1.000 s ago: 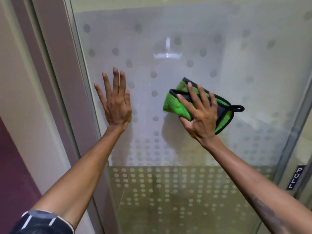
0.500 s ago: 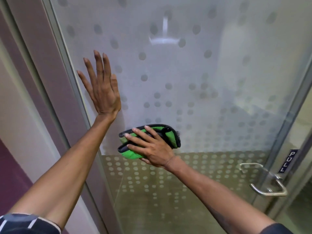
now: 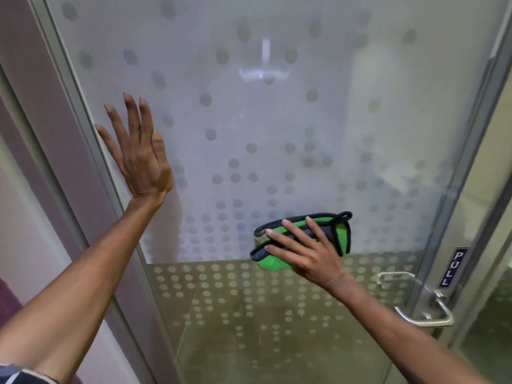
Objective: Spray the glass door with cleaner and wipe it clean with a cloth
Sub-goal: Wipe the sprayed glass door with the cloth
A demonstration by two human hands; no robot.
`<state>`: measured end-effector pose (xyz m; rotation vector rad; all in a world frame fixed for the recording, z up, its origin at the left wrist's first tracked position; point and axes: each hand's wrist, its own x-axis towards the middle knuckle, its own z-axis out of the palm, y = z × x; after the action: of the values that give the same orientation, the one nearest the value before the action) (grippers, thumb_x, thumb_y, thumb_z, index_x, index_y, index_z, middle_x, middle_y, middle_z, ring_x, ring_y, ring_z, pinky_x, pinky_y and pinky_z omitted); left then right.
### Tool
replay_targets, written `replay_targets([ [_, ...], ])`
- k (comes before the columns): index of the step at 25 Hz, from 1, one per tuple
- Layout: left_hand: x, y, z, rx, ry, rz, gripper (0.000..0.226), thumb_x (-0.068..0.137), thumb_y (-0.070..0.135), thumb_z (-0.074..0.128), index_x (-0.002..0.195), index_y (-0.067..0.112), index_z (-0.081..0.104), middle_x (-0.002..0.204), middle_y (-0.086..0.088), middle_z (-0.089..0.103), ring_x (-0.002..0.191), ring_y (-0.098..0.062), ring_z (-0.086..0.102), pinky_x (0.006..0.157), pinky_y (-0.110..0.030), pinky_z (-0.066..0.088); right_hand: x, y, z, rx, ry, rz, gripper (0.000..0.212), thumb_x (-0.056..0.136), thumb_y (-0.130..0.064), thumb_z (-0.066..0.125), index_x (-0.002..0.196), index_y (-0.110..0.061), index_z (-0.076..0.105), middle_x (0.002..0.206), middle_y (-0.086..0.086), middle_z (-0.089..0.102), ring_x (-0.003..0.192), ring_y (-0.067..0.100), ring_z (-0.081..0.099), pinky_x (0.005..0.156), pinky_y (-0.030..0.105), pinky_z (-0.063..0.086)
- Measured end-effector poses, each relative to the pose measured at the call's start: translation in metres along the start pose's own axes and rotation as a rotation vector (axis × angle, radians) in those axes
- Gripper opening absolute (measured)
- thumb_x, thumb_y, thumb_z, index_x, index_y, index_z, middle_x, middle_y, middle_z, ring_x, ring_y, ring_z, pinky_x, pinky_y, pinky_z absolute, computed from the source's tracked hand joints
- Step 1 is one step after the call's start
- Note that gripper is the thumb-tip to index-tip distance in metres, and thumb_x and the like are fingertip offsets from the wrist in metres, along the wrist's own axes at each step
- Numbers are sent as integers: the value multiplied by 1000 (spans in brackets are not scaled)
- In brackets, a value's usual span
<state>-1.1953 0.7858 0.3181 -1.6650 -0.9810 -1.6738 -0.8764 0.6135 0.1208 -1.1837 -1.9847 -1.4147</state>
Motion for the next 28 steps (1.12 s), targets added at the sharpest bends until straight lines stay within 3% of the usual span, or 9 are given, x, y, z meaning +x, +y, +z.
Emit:
replay_targets([
  [6,1,5,-7,-38,-14,-15,53,109,24,29,161,15,21,168,-9,22,155,-28,4,124,-60,3,14,113,-58,-173,181,436,55,99,-42,54,152,-37,44,160,3,43,150,34,39,115,69,29],
  [8,1,7,-7,-48,-6,-19,53,109,22,31,160,14,23,167,-10,24,155,-30,6,124,-61,5,59,128,-66,-86,353,705,50,95,-33,58,145,-32,55,158,8,47,148,33,42,117,64,30],
  [10,-1,7,-4,-51,2,-13,53,109,22,31,161,15,23,167,-9,23,155,-30,7,124,-61,5,113,117,-67,23,493,894,60,77,-22,66,137,-31,62,157,7,48,147,30,43,120,58,28],
  [13,-2,6,-3,-49,4,0,53,109,24,29,161,18,20,168,-7,22,155,-29,7,125,-57,3,173,65,-56,67,491,803,66,72,-31,65,137,-35,62,157,4,48,147,30,43,121,55,26],
  [17,-1,9,-8,-63,-16,-12,53,109,23,29,161,14,22,168,-11,22,155,-28,6,126,-47,-4,154,-27,-17,100,238,427,57,88,-39,59,145,-35,56,161,1,43,152,31,35,121,58,26],
  [19,-2,9,-9,-72,-14,-8,52,110,25,27,161,17,21,168,-10,21,155,-27,5,126,-46,-5,105,-52,0,36,75,223,77,76,-38,65,150,-32,49,165,1,37,155,32,27,125,57,20],
  [21,-2,7,-8,-76,-20,-1,52,110,28,24,162,19,20,168,-8,18,156,-30,7,125,-49,-3,53,-49,7,-11,-25,148,91,67,-36,67,154,-31,42,168,0,29,157,32,22,127,57,14],
  [25,-3,8,-7,-93,-48,-46,52,111,32,19,161,18,21,168,-10,18,154,-45,12,123,-66,7,-26,4,-10,-102,12,402,91,68,-23,63,156,-34,39,164,1,37,155,31,27,121,64,25],
  [28,-3,11,-9,-101,-57,-65,52,111,31,19,161,17,20,168,-11,19,154,-45,13,122,-67,10,-58,68,-40,-162,86,664,81,80,-27,55,157,-36,32,161,6,38,152,30,31,117,66,28],
])
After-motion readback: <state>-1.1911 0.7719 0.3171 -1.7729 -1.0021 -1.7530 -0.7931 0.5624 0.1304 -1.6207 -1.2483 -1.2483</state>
